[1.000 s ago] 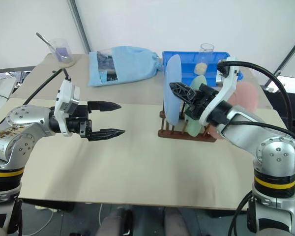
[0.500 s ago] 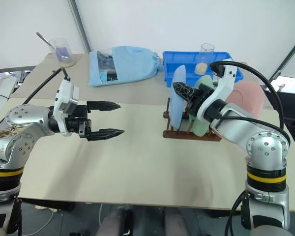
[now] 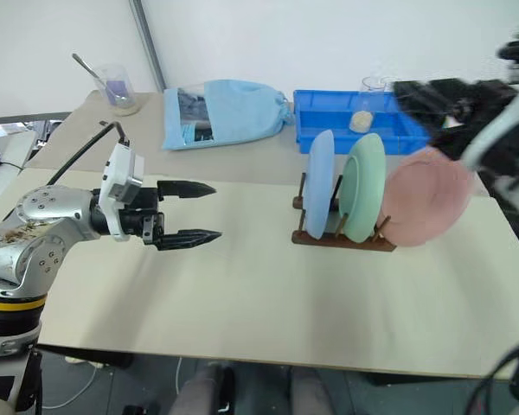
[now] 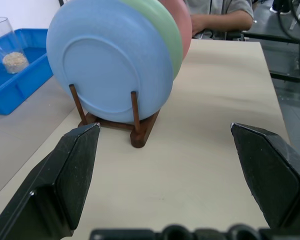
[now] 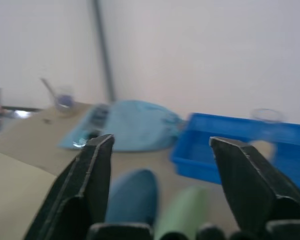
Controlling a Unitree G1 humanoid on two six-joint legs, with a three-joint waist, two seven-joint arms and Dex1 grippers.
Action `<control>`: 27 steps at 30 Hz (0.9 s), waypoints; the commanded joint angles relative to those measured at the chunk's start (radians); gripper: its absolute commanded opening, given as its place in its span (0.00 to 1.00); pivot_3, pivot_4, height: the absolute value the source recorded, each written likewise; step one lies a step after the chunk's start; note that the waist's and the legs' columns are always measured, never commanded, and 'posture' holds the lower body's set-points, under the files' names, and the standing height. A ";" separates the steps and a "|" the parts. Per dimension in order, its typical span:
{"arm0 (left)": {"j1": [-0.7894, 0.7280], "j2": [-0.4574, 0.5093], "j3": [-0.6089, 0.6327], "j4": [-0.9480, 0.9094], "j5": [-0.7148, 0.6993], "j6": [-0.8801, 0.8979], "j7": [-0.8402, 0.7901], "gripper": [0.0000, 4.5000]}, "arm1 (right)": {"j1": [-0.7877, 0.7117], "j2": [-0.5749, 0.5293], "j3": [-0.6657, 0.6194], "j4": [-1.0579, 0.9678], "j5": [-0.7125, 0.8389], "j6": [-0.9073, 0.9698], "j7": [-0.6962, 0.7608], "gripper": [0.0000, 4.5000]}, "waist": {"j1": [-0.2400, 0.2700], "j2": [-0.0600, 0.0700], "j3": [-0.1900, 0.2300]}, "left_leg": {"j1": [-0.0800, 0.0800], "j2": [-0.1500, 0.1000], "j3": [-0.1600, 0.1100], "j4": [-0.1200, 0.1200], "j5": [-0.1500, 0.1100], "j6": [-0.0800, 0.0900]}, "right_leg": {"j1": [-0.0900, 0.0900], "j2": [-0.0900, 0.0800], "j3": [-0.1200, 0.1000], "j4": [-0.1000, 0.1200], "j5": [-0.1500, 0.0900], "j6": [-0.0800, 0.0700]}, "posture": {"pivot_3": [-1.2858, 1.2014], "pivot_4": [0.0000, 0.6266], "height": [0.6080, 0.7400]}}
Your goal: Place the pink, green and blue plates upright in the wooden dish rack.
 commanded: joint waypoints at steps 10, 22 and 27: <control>-0.033 -0.037 -0.027 -0.005 0.004 -0.019 -0.015 1.00 | 0.416 -0.106 -0.083 0.127 -0.575 -0.150 0.318 0.01 | -0.023 0.001 -0.001 | 0.006 0.000 0.003 0.000 0.000 0.000 | 0.001 0.001 0.003 0.004 -0.002 0.003 | 0.52 0.24 0.67; 0.000 -0.032 -0.009 -0.040 0.005 -0.009 0.028 1.00 | 0.238 0.007 0.020 0.083 -0.524 -0.057 0.467 0.01 | -0.016 0.001 -0.001 | 0.006 0.001 0.002 0.000 0.000 0.000 | 0.001 0.002 0.003 0.005 -0.002 0.006 | 0.52 0.24 0.67; 0.006 -0.031 -0.006 -0.047 0.001 -0.008 0.040 1.00 | 0.204 0.028 -0.014 0.038 -0.465 0.023 0.484 0.01 | -0.012 0.001 -0.001 | 0.006 0.000 0.002 0.000 0.000 0.000 | 0.001 0.002 0.003 0.005 -0.002 0.006 | 0.52 0.24 0.67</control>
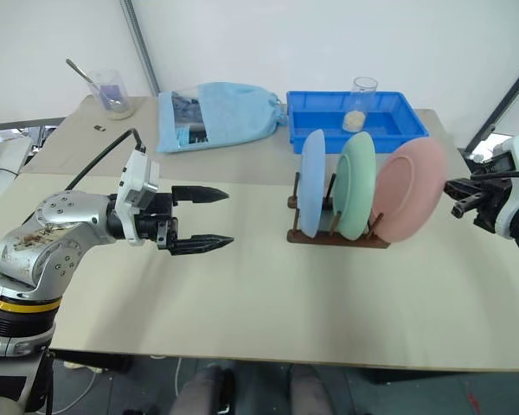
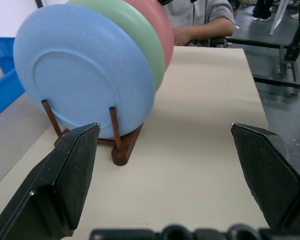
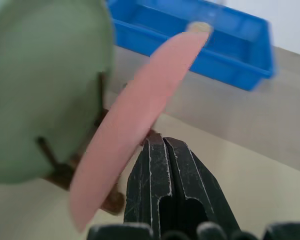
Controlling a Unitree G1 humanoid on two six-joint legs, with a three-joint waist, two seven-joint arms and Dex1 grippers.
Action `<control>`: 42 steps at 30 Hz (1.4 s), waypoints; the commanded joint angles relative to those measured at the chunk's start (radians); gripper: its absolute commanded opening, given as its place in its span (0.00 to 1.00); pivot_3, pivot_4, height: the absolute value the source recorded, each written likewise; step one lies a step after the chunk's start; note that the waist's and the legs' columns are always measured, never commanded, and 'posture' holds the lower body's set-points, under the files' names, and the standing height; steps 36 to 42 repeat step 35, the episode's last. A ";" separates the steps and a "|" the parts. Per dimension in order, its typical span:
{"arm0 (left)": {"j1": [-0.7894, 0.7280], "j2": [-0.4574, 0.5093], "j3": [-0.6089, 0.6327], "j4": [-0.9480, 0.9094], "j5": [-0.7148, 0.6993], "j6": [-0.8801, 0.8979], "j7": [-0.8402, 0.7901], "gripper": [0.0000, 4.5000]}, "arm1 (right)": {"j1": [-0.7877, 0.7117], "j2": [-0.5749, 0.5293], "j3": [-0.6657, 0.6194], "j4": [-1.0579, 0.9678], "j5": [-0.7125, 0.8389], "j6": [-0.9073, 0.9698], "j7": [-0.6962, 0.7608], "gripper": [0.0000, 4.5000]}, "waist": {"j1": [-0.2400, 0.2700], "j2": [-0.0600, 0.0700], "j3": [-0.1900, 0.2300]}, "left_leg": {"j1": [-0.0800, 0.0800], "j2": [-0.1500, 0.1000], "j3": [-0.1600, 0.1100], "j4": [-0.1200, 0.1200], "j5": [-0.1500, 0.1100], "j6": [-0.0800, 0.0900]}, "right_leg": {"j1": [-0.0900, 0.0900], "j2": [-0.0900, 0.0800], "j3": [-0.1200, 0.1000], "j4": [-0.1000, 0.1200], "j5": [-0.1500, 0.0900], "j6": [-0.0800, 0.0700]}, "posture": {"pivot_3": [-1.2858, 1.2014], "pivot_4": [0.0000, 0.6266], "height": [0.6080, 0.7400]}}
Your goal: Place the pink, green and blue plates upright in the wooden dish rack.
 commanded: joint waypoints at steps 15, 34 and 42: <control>0.131 0.235 -0.003 0.051 0.244 -0.194 -0.083 1.00 | 0.396 -0.196 -0.185 -0.006 -0.320 -0.346 0.472 0.43 | -0.002 0.000 0.000 | 0.001 0.000 0.001 -0.002 0.000 0.000 | 0.000 0.000 -0.001 0.000 -0.003 -0.003 | 0.52 0.24 0.67; 0.552 0.389 0.289 -0.169 0.189 -0.058 -0.060 1.00 | 0.375 -0.210 -0.132 0.012 -0.312 -0.426 0.771 0.80 | 0.008 0.000 0.000 | 0.006 0.003 0.005 -0.002 -0.001 -0.001 | 0.000 -0.003 -0.002 0.000 -0.005 -0.009 | 0.52 0.24 0.67; 0.553 0.389 0.289 -0.168 0.186 -0.054 -0.058 1.00 | 0.362 -0.213 -0.119 0.015 -0.310 -0.427 0.771 0.80 | 0.008 0.000 0.000 | 0.006 0.003 0.005 -0.002 -0.001 -0.001 | 0.000 -0.003 -0.002 0.000 -0.005 -0.009 | 0.52 0.24 0.67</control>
